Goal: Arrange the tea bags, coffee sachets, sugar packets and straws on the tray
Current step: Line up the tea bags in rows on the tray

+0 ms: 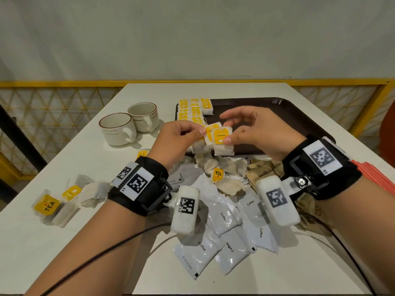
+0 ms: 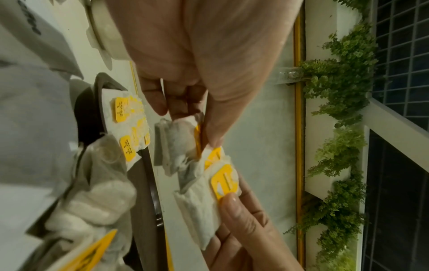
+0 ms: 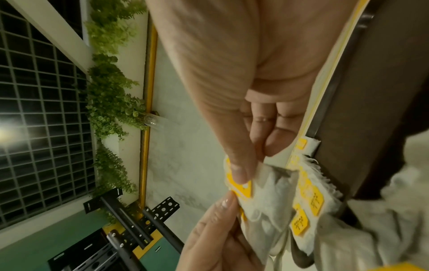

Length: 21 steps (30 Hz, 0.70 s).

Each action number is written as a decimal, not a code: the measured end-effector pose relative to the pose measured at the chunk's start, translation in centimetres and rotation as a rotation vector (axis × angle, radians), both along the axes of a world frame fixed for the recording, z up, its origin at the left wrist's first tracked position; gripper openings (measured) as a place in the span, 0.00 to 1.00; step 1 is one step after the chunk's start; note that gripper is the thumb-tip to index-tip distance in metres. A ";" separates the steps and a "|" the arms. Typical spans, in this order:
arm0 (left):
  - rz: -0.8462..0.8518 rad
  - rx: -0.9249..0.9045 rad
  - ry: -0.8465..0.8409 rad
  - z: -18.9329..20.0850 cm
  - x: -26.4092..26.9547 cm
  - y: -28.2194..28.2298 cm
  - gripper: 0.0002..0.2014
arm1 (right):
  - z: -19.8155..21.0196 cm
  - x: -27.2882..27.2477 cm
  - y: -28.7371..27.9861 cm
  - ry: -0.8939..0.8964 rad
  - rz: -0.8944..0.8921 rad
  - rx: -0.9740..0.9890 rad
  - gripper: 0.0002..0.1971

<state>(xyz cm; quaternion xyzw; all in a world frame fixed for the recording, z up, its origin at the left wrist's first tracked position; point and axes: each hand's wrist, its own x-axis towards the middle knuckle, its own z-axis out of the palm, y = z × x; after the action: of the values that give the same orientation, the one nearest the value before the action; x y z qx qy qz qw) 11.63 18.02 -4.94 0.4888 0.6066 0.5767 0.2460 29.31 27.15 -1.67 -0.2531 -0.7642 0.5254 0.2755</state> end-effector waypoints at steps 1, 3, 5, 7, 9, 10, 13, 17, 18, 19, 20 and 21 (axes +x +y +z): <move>-0.021 -0.013 0.015 0.0 0.0 0.0 0.04 | 0.0 -0.1 0.1 -0.012 0.010 0.010 0.24; -0.051 -0.029 0.036 0.0 0.3 -0.2 0.04 | -0.2 -0.2 0.1 -0.035 0.016 0.038 0.21; -0.063 -0.030 0.033 0.0 0.5 -0.3 0.04 | -0.4 -0.3 0.2 -0.051 -0.005 0.065 0.17; -0.065 -0.018 0.040 -0.1 0.4 -0.3 0.06 | -0.6 -0.2 0.3 -0.053 -0.048 0.096 0.12; -0.054 0.011 0.057 -0.2 0.1 -0.2 0.09 | -0.6 0.1 0.3 -0.054 -0.079 0.143 0.10; -0.044 0.029 0.049 -0.3 -0.1 -0.1 0.11 | -0.5 0.3 0.3 -0.065 -0.076 0.158 0.09; 0.014 0.059 -0.010 -0.3 -0.1 0.0 0.17 | 0.1 0.7 -0.1 -0.074 0.025 0.043 0.09; 0.008 0.068 -0.073 -0.1 0.3 -0.1 0.11 | -0.1 -0.1 -0.8 -0.003 0.067 -0.170 0.10; -0.011 0.071 -0.083 0.0 0.3 -0.2 0.08 | -0.4 -0.5 -0.9 0.003 0.036 -0.167 0.09; -0.028 0.074 -0.086 0.0 0.4 -0.2 0.07 | -0.6 -0.8 -1.0 0.009 -0.001 -0.153 0.08; -0.040 0.073 -0.082 -0.1 0.3 -0.2 0.07 | -0.8 -1.1 -1.0 0.014 -0.036 -0.135 0.08; -0.049 0.070 -0.076 -0.1 0.3 -0.2 0.07 | -1.0 -1.2 -1.0 0.016 -0.065 -0.119 0.07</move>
<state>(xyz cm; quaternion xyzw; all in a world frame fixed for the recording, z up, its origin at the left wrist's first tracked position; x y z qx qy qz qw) 11.94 17.84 -5.06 0.4897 0.5642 0.6093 0.2656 28.08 26.11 -2.63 -0.2895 -0.7208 0.5625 0.2832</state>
